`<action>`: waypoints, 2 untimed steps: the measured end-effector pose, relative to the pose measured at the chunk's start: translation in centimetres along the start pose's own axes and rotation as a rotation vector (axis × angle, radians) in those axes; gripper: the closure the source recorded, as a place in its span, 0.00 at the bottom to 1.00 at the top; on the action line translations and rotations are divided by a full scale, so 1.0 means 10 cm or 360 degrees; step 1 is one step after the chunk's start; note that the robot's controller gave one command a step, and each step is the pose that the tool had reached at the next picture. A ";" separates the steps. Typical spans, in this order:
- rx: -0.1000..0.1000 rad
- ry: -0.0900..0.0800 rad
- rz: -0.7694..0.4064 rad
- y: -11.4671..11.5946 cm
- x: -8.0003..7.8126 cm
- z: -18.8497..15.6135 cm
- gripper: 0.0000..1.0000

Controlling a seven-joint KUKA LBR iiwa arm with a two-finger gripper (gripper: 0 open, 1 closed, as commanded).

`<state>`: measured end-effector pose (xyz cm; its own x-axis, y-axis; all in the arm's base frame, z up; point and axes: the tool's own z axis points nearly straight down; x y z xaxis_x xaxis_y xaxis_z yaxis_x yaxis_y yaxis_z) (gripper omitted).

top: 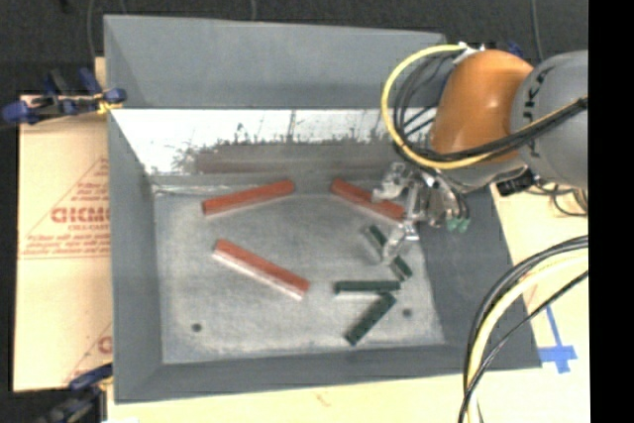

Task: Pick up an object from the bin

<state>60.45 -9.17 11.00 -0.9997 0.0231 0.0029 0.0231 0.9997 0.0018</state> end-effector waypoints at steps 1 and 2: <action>0.0007 -0.0002 -0.0326 -0.48 0.46 0.31 1.00; 0.0010 -0.0041 -0.0326 -0.46 0.42 0.33 0.00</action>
Offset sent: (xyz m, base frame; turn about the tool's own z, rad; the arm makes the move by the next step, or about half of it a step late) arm 0.0000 0.0000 0.0000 0.0000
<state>56.09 -13.70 7.69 -0.9832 -0.1810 -0.0227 -0.1809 0.9835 -0.0068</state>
